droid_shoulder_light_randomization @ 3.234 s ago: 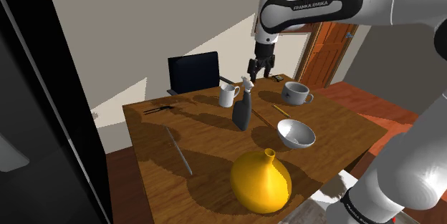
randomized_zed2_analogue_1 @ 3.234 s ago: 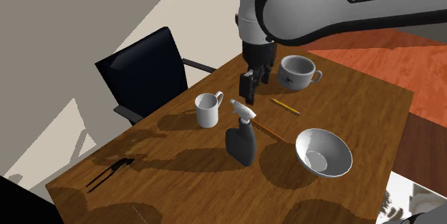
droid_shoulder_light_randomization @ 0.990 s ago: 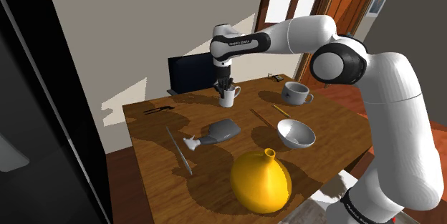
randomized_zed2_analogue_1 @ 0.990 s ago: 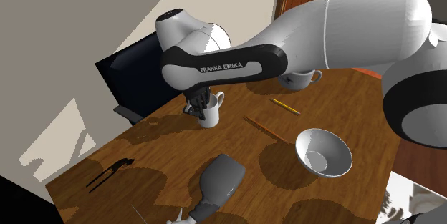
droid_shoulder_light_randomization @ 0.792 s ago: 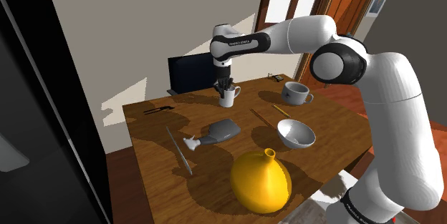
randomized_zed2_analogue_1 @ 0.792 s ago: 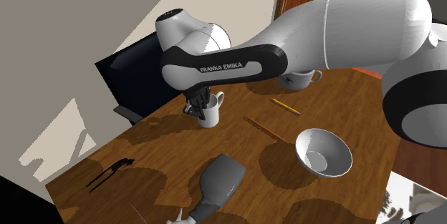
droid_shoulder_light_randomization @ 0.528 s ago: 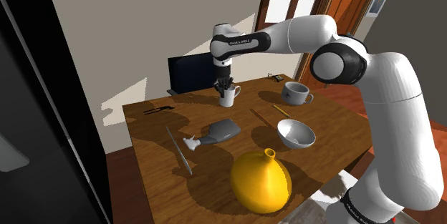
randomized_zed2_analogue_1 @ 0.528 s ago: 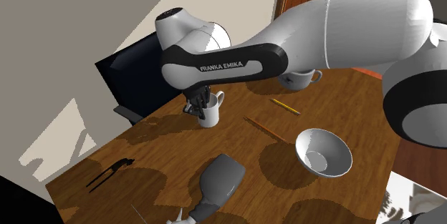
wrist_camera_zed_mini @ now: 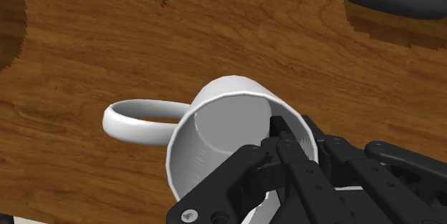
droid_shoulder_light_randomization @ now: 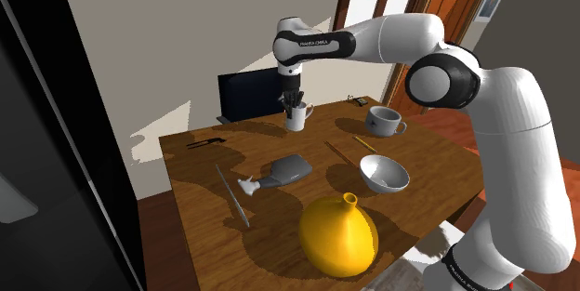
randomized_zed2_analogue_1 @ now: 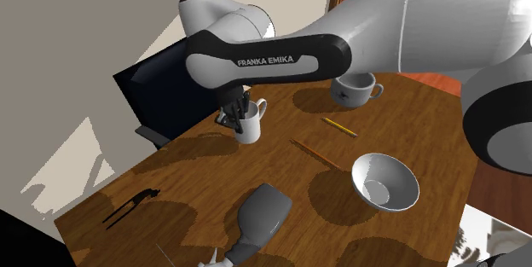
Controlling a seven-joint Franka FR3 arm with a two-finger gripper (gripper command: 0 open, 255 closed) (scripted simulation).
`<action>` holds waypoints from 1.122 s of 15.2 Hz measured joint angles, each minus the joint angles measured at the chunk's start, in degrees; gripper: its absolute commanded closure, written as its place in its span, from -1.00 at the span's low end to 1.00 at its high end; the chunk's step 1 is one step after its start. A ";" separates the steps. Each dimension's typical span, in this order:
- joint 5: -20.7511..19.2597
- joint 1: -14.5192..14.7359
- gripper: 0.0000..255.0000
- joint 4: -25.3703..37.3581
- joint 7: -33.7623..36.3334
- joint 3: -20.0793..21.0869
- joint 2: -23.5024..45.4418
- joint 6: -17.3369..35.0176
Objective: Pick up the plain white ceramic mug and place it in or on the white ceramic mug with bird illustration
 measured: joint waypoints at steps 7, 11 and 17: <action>0.01 -0.04 1.00 4.40 -0.18 -0.03 -0.46 -4.86; 0.01 -0.08 1.00 7.89 -0.31 -0.05 -0.31 -8.19; 0.03 -0.11 1.00 14.41 -0.48 -0.07 0.89 -13.50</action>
